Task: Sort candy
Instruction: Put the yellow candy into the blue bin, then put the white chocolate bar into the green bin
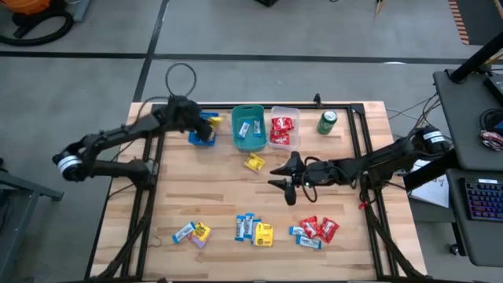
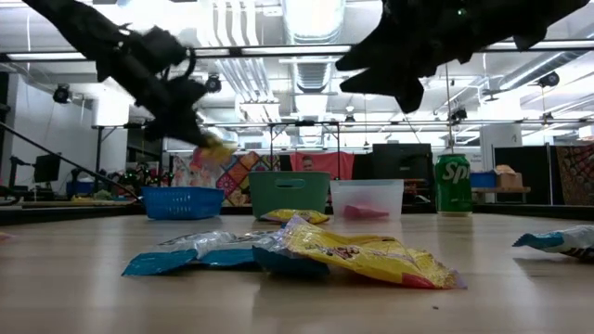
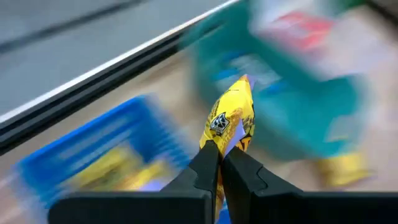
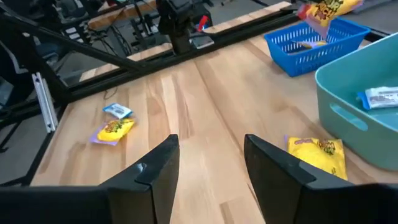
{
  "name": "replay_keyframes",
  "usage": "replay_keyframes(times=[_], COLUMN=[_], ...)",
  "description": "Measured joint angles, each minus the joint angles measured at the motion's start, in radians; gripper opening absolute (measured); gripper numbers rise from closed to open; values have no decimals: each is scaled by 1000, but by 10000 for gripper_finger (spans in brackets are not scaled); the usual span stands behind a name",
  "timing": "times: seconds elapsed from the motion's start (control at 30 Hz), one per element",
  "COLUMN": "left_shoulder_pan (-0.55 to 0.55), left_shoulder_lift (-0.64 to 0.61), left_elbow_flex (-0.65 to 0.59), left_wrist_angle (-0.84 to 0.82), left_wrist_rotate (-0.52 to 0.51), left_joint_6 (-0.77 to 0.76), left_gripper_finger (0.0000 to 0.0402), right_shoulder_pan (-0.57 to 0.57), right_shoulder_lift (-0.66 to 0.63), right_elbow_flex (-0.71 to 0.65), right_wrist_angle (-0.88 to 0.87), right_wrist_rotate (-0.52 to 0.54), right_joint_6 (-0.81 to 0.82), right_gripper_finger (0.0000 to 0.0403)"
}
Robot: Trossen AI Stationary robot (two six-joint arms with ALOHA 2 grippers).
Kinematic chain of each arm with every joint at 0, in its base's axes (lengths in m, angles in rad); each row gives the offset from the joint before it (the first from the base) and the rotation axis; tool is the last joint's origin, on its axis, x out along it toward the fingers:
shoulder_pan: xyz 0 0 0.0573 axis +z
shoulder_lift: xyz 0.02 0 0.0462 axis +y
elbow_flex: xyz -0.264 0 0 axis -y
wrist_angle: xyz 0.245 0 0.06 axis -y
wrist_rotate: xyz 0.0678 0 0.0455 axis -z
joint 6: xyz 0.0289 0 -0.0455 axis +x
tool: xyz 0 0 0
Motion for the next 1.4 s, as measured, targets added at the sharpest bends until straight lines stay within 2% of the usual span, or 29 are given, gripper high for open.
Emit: replay_keyframes(times=[0.17,0.3,0.5,0.7,0.83,1.17,1.4], left_shoulder_pan=[195,272,285,285,283,279,275], left_shoulder_lift=[103,215,363,436,440,335,201], left_elbow_flex=[38,49,109,167,184,184,185], left_wrist_angle=[-72,-65,-64,-99,-121,-140,-192], left_wrist_rotate=[110,227,187,185,183,182,183], left_joint_6=[73,81,81,106,136,124,100], left_gripper_finger=[0,0,0,1,21,119,143], right_shoulder_pan=[0,0,0,0,0,0,0], right_shoulder_lift=[33,48,45,43,44,42,31], right_elbow_flex=[0,0,0,0,0,0,0], right_wrist_angle=[4,0,0,-1,-1,-6,-42], right_wrist_rotate=[0,-1,-2,-1,-2,-2,-18], right_joint_6=[2,21,54,80,89,141,199], right_gripper_finger=[173,173,173,173,173,173,173])
